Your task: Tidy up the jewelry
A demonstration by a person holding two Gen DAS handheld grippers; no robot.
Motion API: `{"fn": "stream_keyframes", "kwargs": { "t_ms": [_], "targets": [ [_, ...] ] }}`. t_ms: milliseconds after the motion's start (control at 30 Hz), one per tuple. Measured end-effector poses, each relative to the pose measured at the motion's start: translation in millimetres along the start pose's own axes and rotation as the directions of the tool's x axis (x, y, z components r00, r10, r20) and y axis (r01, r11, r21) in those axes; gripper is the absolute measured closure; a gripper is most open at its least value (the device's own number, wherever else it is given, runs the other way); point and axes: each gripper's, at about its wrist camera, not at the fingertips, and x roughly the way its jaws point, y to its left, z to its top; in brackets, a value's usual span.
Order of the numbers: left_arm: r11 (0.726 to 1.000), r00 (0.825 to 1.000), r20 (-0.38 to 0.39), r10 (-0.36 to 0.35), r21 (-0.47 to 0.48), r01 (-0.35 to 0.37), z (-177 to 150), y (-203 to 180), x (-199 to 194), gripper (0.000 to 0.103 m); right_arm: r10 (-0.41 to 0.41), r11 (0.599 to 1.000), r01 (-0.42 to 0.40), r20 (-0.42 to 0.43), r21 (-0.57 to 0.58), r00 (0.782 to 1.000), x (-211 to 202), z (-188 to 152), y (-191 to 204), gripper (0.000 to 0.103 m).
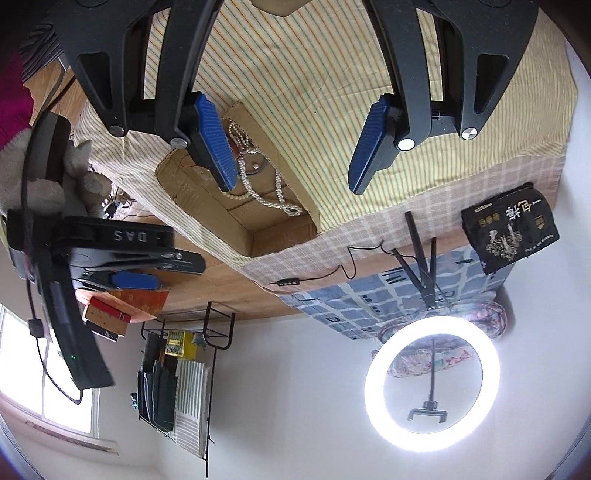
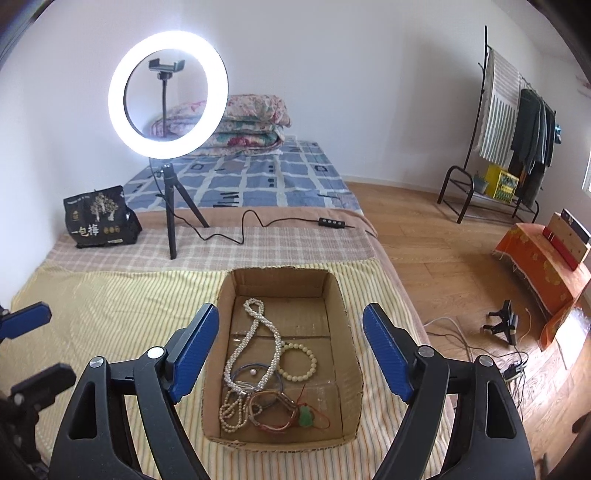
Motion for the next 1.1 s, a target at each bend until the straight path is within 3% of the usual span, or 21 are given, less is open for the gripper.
{"fn": "stream_keyframes", "kwargs": {
  "t_ms": [67, 200, 333, 567, 800, 1100],
  "targets": [
    [1.0, 1.0, 0.012, 0.008, -0.012, -0.008, -0.8, 4.5, -6.9, 0.031, -0.008, 1.0, 0.008, 0.016, -0.001, 1.0, -10.8, -2.8, 3.5, 0.023],
    [0.999, 0.999, 0.032, 0.021, -0.031, -0.02, -1.5, 11.6, -18.0, 0.029, -0.024, 1.0, 0.024, 0.043, 0.002, 0.999, -27.5, -8.3, 7.2, 0.023],
    [0.998, 0.997, 0.067, 0.045, -0.043, -0.043, -1.4, 14.9, -29.4, 0.018, -0.029, 1.0, 0.028, 0.08, 0.01, 0.996, -44.2, -14.8, 6.5, 0.021],
    [0.997, 0.988, 0.131, 0.082, -0.015, -0.081, -0.4, 7.4, -47.9, 0.003, -0.037, 0.999, 0.034, 0.124, 0.031, 0.992, -65.0, -26.8, 6.1, 0.02],
    [0.993, 0.984, 0.144, 0.107, 0.035, -0.113, -2.7, -3.9, -57.4, 0.0, -0.063, 0.997, 0.054, 0.146, 0.062, 0.987, -76.2, -36.1, 2.4, 0.02],
    [0.993, 0.983, 0.14, 0.117, -0.009, -0.117, -2.5, -3.0, -63.7, 0.0, -0.066, 0.995, 0.055, 0.135, 0.085, 0.989, -76.5, -43.3, 2.8, 0.019]
  ]
}}
